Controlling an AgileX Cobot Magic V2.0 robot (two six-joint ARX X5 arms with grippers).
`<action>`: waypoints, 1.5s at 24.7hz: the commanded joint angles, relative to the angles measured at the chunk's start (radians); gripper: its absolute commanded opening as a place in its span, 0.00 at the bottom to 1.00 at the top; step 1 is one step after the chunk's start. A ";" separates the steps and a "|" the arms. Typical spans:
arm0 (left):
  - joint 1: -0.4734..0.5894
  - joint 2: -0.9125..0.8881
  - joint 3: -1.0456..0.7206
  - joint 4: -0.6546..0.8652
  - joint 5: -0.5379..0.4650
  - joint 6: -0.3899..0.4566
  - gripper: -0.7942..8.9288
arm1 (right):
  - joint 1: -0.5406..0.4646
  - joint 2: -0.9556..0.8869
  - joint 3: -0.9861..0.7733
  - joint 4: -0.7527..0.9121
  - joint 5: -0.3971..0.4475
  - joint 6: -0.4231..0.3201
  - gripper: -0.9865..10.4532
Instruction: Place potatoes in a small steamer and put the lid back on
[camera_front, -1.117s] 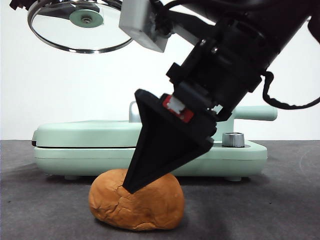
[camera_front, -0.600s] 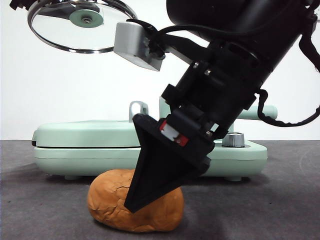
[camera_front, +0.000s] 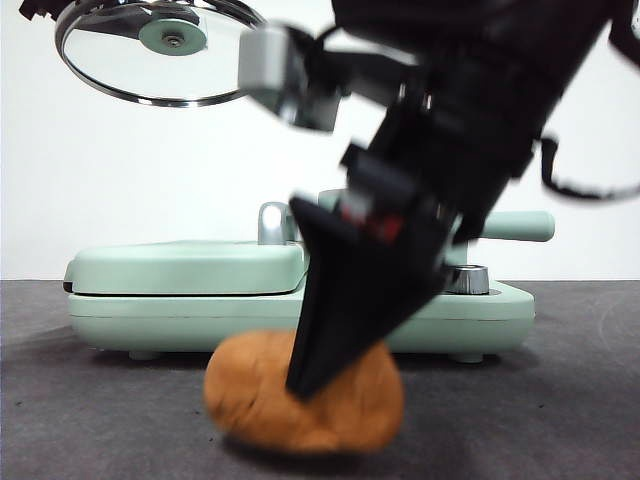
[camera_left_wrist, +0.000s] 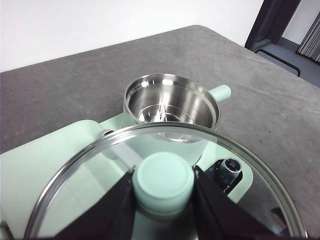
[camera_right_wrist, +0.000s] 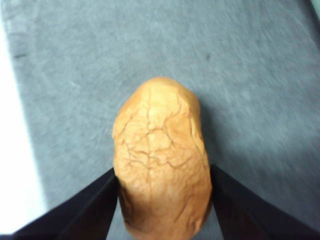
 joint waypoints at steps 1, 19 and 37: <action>-0.003 0.000 0.016 0.027 0.008 0.003 0.09 | -0.007 -0.044 0.093 -0.116 0.041 0.080 0.32; -0.003 0.000 0.016 0.028 0.008 0.005 0.09 | -0.459 0.050 0.764 -0.536 -0.031 0.206 0.32; -0.003 0.000 0.017 0.026 0.008 0.005 0.09 | -0.521 0.371 0.949 -0.468 0.013 0.109 0.32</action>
